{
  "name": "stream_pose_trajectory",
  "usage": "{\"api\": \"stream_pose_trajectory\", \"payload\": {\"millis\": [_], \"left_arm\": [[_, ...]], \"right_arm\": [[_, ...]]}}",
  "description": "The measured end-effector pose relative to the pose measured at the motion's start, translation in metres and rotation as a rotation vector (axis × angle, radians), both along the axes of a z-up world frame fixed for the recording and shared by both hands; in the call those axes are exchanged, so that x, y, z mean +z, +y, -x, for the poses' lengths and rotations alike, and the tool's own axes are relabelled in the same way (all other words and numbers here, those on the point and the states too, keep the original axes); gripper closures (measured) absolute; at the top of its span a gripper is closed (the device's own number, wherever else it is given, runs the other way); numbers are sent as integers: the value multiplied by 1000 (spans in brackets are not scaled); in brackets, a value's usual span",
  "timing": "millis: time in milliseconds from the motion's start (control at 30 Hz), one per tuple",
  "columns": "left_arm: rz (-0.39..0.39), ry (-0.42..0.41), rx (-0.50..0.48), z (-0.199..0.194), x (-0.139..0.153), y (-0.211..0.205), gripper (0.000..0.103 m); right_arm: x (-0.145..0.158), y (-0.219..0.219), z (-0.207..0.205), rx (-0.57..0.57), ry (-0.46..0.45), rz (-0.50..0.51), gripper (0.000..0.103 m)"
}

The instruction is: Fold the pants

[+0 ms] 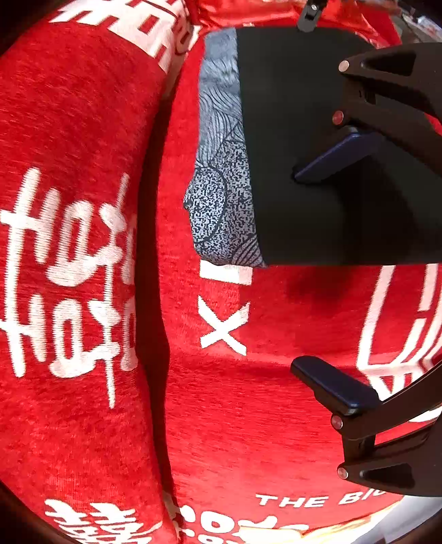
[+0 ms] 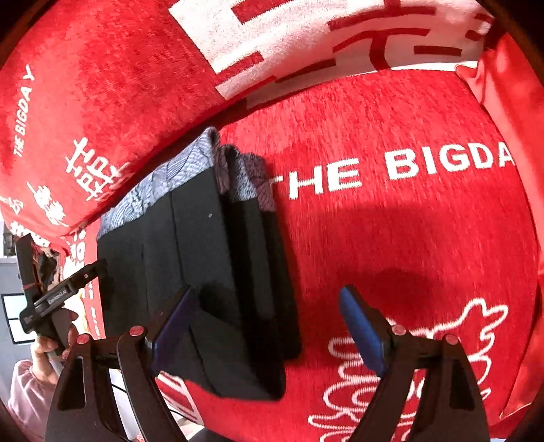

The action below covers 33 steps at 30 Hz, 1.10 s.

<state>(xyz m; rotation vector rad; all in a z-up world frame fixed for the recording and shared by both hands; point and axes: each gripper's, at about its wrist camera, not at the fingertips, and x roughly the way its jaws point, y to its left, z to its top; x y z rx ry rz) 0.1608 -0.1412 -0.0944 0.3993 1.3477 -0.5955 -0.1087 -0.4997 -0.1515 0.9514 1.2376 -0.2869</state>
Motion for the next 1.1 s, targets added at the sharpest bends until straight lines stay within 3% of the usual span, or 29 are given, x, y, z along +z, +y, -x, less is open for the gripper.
{"api": "stream_pose_trajectory", "payload": {"millis": [233, 500, 633, 867, 1100], "left_arm": [[32, 46, 0, -6, 1, 5, 0], [110, 188, 2, -10, -4, 20, 0], [116, 209, -12, -12, -9, 20, 0], [151, 250, -130, 5, -14, 1, 0], [197, 297, -140, 8, -29, -14, 0]], "right_arm": [[-8, -3, 5, 7, -22, -40, 15], [-14, -12, 15, 38, -81, -128, 15], [-22, -12, 13, 54, -71, -154, 15], [-29, -15, 0, 93, -141, -226, 15], [-48, -12, -21, 170, -213, -331, 14]]}}
